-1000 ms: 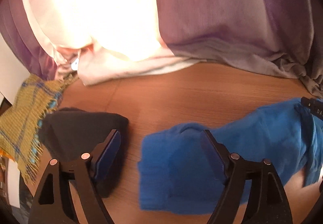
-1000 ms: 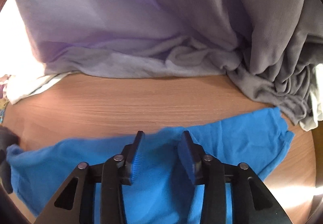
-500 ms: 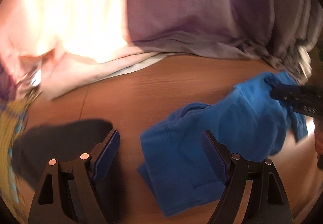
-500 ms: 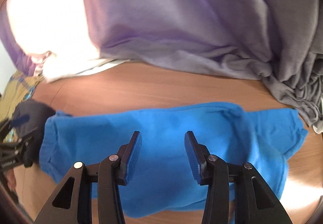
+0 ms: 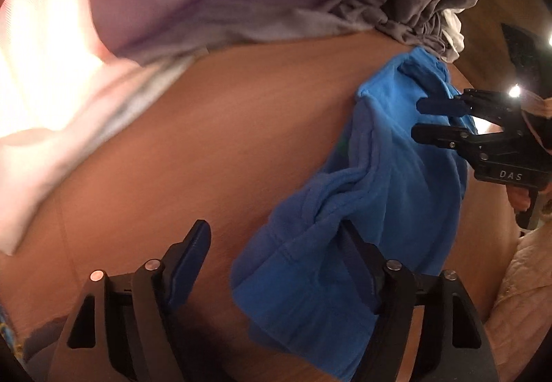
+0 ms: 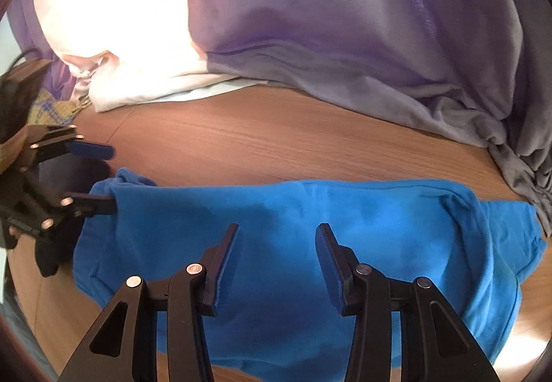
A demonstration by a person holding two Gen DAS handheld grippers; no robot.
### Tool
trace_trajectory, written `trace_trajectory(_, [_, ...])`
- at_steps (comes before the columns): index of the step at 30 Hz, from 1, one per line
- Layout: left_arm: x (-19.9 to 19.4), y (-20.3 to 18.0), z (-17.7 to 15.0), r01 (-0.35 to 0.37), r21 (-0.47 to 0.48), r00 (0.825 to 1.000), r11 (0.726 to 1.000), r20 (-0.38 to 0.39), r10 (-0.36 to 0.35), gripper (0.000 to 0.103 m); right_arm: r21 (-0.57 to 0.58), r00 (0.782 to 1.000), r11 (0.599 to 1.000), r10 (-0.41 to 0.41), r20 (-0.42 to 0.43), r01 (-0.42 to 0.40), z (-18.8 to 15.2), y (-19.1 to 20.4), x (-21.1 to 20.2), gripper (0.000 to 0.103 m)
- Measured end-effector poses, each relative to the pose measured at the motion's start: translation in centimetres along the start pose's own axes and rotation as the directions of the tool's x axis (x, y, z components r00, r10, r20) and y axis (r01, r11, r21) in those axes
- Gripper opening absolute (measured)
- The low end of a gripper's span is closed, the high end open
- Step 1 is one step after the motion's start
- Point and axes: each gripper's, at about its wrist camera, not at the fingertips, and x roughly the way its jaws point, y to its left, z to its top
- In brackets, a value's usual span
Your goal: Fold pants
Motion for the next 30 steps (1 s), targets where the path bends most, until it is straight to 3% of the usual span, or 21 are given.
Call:
trace_trajectory(4, [1.1,-0.3,-0.2,0.074,-0.027,0.997,0.997,-0.032,-0.075,0.061,0.016,1.000,1.000,-0.003,-0.012,0.003,-0.1,-0.5,0.4,0.045])
trace_trajectory(6, [1.1,-0.6,-0.2,0.035,-0.050,0.999,0.998,-0.033,-0.037,0.050,0.027,1.000,1.000,-0.007,-0.016,0.007,-0.1,-0.9,0.6,0.045])
trace_trajectory(12, [-2.6,-2.7,-1.4,-0.011,-0.078,1.000,0.997,0.016,0.012,0.040,0.044,0.999,0.999,-0.026,-0.018,0.027,-0.7,-1.5,0.3,0.045])
trace_trajectory(15, [-3.0,-3.3,-1.9,-0.025,-0.143,0.999,0.989,-0.040,0.019,0.034,0.058,1.000,0.998,0.001,-0.012,-0.001,-0.9,-1.7,-0.1,0.045])
trace_trajectory(19, [-3.7,-2.8,-2.3,0.030,-0.279,0.992,0.960,-0.108,-0.062,0.032,0.071,1.000,0.997,0.013,0.003,-0.013,-0.9,-2.0,-0.7,0.045])
trace_trajectory(24, [-1.0,0.1,-3.0,-0.035,-0.439,0.968,0.898,-0.239,-0.080,0.033,0.053,1.000,0.999,0.006,0.018,-0.007,-0.3,-1.3,-0.4,0.045])
trace_trajectory(30, [1.0,1.1,-3.1,-0.102,-0.467,0.960,0.878,-0.279,-0.037,0.037,0.031,1.000,0.999,-0.018,-0.014,0.018,-0.3,-1.1,1.5,0.045])
